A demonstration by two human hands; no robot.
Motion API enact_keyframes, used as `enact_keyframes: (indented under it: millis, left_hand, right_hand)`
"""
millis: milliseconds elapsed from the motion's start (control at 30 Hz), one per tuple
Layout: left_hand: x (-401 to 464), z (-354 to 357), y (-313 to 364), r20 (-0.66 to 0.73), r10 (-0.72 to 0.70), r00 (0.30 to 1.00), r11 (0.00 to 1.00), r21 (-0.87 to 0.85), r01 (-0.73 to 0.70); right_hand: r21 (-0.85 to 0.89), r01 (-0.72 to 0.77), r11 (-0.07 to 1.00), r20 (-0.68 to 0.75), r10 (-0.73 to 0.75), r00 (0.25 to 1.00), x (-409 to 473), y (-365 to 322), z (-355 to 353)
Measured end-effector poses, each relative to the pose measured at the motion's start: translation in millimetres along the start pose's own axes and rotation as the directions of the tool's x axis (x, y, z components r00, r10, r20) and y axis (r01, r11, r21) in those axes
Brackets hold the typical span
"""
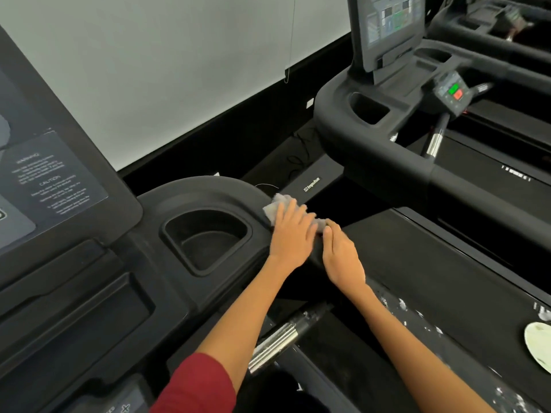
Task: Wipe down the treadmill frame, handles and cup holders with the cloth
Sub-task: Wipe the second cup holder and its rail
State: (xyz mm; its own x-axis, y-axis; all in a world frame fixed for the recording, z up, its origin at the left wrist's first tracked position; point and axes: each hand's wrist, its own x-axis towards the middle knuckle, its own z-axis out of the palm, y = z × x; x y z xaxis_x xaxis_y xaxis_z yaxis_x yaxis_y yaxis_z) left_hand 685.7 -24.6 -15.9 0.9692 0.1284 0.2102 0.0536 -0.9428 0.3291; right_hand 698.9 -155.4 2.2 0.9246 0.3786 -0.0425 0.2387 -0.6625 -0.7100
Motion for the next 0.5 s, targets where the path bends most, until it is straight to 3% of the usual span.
enact_keyframes:
  millis: [133,233,400,500]
  left_hand:
    - [-16,7,34,0.037,0.155,0.987,0.986,-0.069,-0.152]
    - [-34,9,40,0.024,0.22,0.975,0.968,-0.13,-0.216]
    - [-47,4,8,0.017,0.361,0.933,0.925,-0.137,-0.355]
    - [-45,-4,-25,-0.018,0.295,0.955,0.95,-0.095,-0.296]
  right_hand:
    - [0.19,-0.002,0.982,-0.243,0.049,0.969,-1,8,1]
    - [0.289,-0.013,0.957,-0.255,0.09,0.963,-3,10,-2]
    - [0.258,0.022,0.966,-0.296,0.057,0.953,-1,16,-1]
    - [0.244,0.015,0.97,-0.274,0.055,0.96,-1,18,-1]
